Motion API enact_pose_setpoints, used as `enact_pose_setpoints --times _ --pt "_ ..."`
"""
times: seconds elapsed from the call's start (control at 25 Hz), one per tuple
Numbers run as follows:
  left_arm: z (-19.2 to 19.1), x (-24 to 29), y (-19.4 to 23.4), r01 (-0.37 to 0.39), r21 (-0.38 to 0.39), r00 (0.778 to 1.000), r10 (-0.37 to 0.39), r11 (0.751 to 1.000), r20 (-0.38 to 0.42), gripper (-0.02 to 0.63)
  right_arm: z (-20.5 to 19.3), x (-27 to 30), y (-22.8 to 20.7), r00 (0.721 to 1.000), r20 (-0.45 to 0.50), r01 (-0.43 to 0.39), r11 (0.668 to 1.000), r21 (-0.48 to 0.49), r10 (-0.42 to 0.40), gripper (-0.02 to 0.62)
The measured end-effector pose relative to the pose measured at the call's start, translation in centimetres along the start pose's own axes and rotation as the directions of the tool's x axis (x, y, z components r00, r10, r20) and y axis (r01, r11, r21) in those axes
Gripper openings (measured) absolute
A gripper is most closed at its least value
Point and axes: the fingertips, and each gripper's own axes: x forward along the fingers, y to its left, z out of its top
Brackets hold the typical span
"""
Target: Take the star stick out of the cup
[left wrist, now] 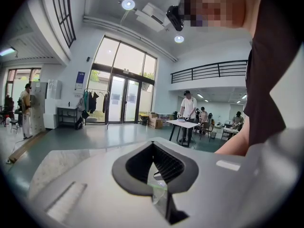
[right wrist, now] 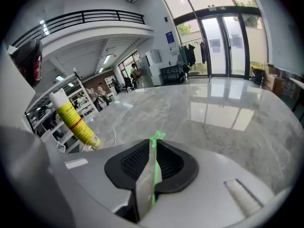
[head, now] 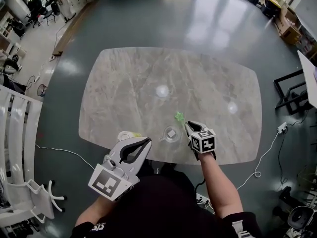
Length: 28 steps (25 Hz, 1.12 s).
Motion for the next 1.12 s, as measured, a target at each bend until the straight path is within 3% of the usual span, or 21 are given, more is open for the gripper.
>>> enact_pose_setpoints --times 0.36,0.56,0.88,1.12 --pt "2.5 0.2 0.3 0.007 0.026 0.996 -0.009 1.000 0.084 0.002 3.8 -4.2 0.9 0.994 0.104 -0.016 1.000 -0.005 0.017 0.061" --pt "2.7 0.2 0.7 0.026 0.032 0.996 -0.028 0.999 0.081 0.002 6.3 -7.2 3.6 0.983 0.174 -0.052 0.998 -0.046 0.060 0.054" --pt "3.6 -0.7 2.0 0.043 0.052 0.992 -0.049 0.998 0.112 0.002 11.8 -12.9 8.6 0.939 0.319 -0.097 0.990 -0.104 0.125 0.015" --pt "4.0 -0.8 2.2 0.062 0.050 0.992 -0.067 0.997 0.110 0.002 14.1 -18.0 11.0 0.909 0.398 -0.079 0.988 -0.132 0.126 0.015"
